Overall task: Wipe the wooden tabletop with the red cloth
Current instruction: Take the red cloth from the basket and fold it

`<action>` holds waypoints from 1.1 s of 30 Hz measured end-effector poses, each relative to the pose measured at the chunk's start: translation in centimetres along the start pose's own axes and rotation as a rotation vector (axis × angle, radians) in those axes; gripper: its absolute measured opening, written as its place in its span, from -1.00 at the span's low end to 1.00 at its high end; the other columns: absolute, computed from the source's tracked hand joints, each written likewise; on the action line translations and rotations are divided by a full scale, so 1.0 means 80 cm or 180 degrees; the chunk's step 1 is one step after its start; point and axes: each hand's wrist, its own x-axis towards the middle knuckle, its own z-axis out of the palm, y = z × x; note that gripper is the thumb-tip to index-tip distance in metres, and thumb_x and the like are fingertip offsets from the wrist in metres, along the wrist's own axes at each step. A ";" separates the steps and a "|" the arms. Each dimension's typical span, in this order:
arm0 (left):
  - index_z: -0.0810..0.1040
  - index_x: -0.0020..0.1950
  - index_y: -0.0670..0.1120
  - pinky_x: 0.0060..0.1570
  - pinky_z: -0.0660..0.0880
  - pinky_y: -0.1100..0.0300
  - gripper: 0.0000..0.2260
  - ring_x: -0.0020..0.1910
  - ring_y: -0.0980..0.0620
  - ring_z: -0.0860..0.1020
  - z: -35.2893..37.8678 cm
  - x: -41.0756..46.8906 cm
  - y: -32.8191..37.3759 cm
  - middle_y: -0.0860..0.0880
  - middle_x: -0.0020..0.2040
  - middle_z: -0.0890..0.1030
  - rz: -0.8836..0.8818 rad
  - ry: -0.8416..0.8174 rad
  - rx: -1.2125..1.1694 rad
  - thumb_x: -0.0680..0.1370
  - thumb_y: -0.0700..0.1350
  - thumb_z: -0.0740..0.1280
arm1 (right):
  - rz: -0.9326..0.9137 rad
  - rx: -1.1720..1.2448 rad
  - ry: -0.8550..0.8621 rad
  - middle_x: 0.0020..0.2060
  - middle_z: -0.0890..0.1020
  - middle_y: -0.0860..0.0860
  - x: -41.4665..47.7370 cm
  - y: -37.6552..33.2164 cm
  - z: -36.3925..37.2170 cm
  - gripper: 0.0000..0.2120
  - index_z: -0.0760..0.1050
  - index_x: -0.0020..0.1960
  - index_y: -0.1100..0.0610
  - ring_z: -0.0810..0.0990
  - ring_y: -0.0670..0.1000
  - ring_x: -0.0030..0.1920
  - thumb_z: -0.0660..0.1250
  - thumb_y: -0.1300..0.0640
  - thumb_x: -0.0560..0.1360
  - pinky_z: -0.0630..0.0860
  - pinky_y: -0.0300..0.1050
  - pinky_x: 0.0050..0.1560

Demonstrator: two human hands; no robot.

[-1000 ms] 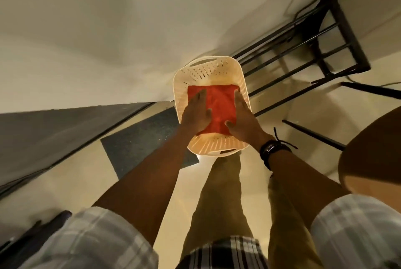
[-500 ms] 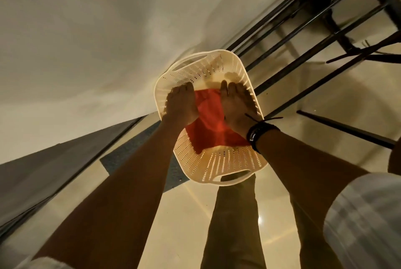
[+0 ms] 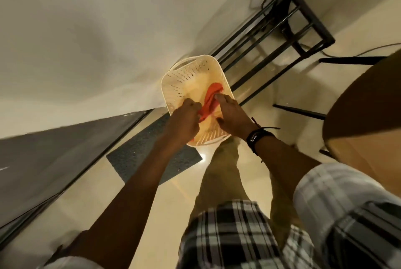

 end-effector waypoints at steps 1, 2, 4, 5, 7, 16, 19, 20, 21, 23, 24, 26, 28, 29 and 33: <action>0.52 0.25 -0.21 0.04 0.48 -0.08 -0.78 0.10 -0.24 0.55 -0.010 -0.020 0.013 -0.23 0.16 0.54 0.0062 -0.0024 -0.0047 0.62 -0.24 0.27 | -0.0022 0.0067 0.0095 0.45 0.35 0.19 -0.019 -0.007 -0.011 -0.25 0.16 0.55 0.18 0.39 0.27 0.38 0.43 0.31 0.47 0.44 0.17 0.34; 0.51 0.27 -0.19 0.05 0.49 -0.07 -0.78 0.09 -0.22 0.56 -0.021 -0.037 0.026 -0.22 0.14 0.58 0.0121 -0.0003 -0.0099 0.64 -0.23 0.25 | -0.0054 0.0110 0.0196 0.47 0.33 0.18 -0.036 -0.013 -0.022 -0.23 0.15 0.56 0.17 0.37 0.25 0.40 0.45 0.29 0.47 0.43 0.13 0.36; 0.53 0.27 -0.15 0.08 0.50 0.03 -0.79 0.10 -0.16 0.58 -0.042 -0.066 0.052 -0.18 0.13 0.62 0.0194 0.0059 -0.0173 0.65 -0.20 0.25 | -0.0168 0.0116 0.0387 0.50 0.29 0.15 -0.066 -0.022 -0.047 -0.21 0.13 0.58 0.14 0.33 0.19 0.45 0.47 0.23 0.48 0.41 0.05 0.39; 0.55 0.26 -0.13 0.11 0.51 0.05 -0.79 0.11 -0.15 0.58 -0.051 -0.080 0.065 -0.15 0.15 0.62 0.0234 0.0099 -0.0180 0.64 -0.18 0.27 | -0.0282 0.0083 0.0478 0.51 0.28 0.14 -0.082 -0.026 -0.060 -0.22 0.14 0.58 0.11 0.32 0.17 0.45 0.47 0.19 0.49 0.42 0.03 0.39; 0.56 0.26 -0.07 0.19 0.53 0.01 -0.78 0.15 -0.14 0.57 -0.068 -0.107 0.091 -0.12 0.21 0.61 0.0373 0.0123 -0.0180 0.61 -0.14 0.33 | -0.0562 0.0055 0.0643 0.49 0.29 0.15 -0.112 -0.034 -0.088 -0.25 0.17 0.58 0.06 0.33 0.18 0.43 0.47 0.11 0.50 0.48 0.09 0.35; 0.64 0.20 -0.05 0.03 0.51 0.04 -0.67 0.06 -0.11 0.57 -0.097 -0.203 0.238 -0.09 0.13 0.61 0.1701 0.0676 0.0710 0.50 -0.34 0.37 | -0.1312 -0.0325 0.0983 0.54 0.24 0.19 -0.258 0.005 -0.183 -0.28 0.23 0.55 -0.08 0.18 0.22 0.56 0.37 0.01 0.43 0.31 0.28 0.44; 0.58 0.30 -0.01 0.10 0.37 0.24 -0.69 0.19 -0.02 0.51 -0.089 -0.223 0.297 -0.04 0.26 0.54 0.1824 0.0546 0.1022 0.57 -0.21 0.34 | -0.1476 -0.0380 0.1136 0.41 0.44 0.16 -0.319 0.032 -0.195 -0.38 0.39 0.45 0.13 0.41 0.16 0.41 0.35 0.11 0.40 0.40 0.14 0.36; 0.56 0.32 0.01 0.12 0.37 0.23 -0.67 0.21 -0.01 0.50 -0.085 -0.227 0.317 -0.03 0.28 0.53 0.1915 0.0560 0.1175 0.56 -0.20 0.35 | -0.1436 -0.0409 0.1181 0.29 0.53 0.11 -0.341 0.044 -0.197 -0.43 0.44 0.40 0.13 0.50 0.07 0.27 0.38 0.15 0.40 0.47 0.10 0.26; 0.54 0.34 0.03 0.15 0.39 0.18 -0.64 0.22 -0.01 0.49 -0.081 -0.232 0.335 -0.02 0.28 0.51 0.2050 0.0623 0.1337 0.55 -0.20 0.37 | -0.1314 -0.0437 0.1221 0.15 0.60 0.06 -0.361 0.057 -0.197 -0.51 0.50 0.33 0.13 0.53 -0.02 0.10 0.41 0.16 0.41 0.51 0.06 0.11; 0.53 0.34 0.04 0.16 0.44 0.09 -0.61 0.22 -0.03 0.49 -0.069 -0.240 0.368 -0.02 0.27 0.51 0.2219 0.0638 0.1612 0.53 -0.21 0.38 | -0.0889 -0.0388 0.1314 -0.06 0.64 0.00 -0.404 0.084 -0.198 -0.69 0.58 0.17 0.10 0.54 -0.02 -0.10 0.47 0.15 0.44 0.53 0.07 -0.06; 0.54 0.33 0.02 0.15 0.45 0.07 -0.62 0.21 -0.03 0.49 -0.065 -0.243 0.382 -0.03 0.26 0.52 0.2241 0.0610 0.1695 0.53 -0.23 0.36 | -0.0693 -0.0277 0.1367 -0.11 0.64 0.00 -0.422 0.097 -0.197 -0.76 0.60 0.10 0.10 0.56 0.01 -0.13 0.49 0.13 0.44 0.55 0.09 -0.08; 0.57 0.29 -0.01 0.12 0.46 0.06 -0.63 0.18 -0.04 0.51 -0.051 -0.248 0.411 -0.04 0.21 0.55 0.2328 0.0577 0.1822 0.52 -0.27 0.34 | -0.0472 -0.0029 0.1629 -0.19 0.65 0.05 -0.467 0.123 -0.195 -0.85 0.62 -0.03 0.12 0.57 0.09 -0.18 0.52 0.12 0.44 0.53 0.08 -0.13; 0.61 0.24 -0.01 0.13 0.48 0.05 -0.66 0.16 -0.03 0.53 -0.035 -0.250 0.438 -0.03 0.17 0.58 0.2493 0.0610 0.1830 0.51 -0.29 0.35 | -0.0276 0.0216 0.1896 -0.24 0.64 0.08 -0.509 0.148 -0.191 -0.87 0.60 -0.10 0.12 0.57 0.10 -0.22 0.53 0.13 0.44 0.49 0.01 -0.18; 0.63 0.22 -0.02 0.13 0.48 0.07 -0.67 0.16 -0.03 0.53 -0.029 -0.249 0.449 -0.02 0.16 0.59 0.2562 0.0610 0.1792 0.51 -0.29 0.35 | -0.0178 0.0334 0.1981 -0.25 0.64 0.06 -0.528 0.158 -0.190 -0.85 0.59 -0.12 0.10 0.57 0.07 -0.23 0.55 0.13 0.42 0.49 -0.02 -0.19; 0.67 0.14 -0.10 0.02 0.39 0.21 -0.73 0.10 -0.04 0.55 -0.003 -0.243 0.495 -0.06 0.08 0.62 0.3089 0.0503 0.1719 0.50 -0.32 0.36 | 0.0051 0.0827 0.2365 -0.18 0.70 -0.02 -0.595 0.200 -0.182 -0.75 0.63 -0.04 0.03 0.66 -0.04 -0.13 0.62 0.08 0.35 0.61 -0.10 -0.09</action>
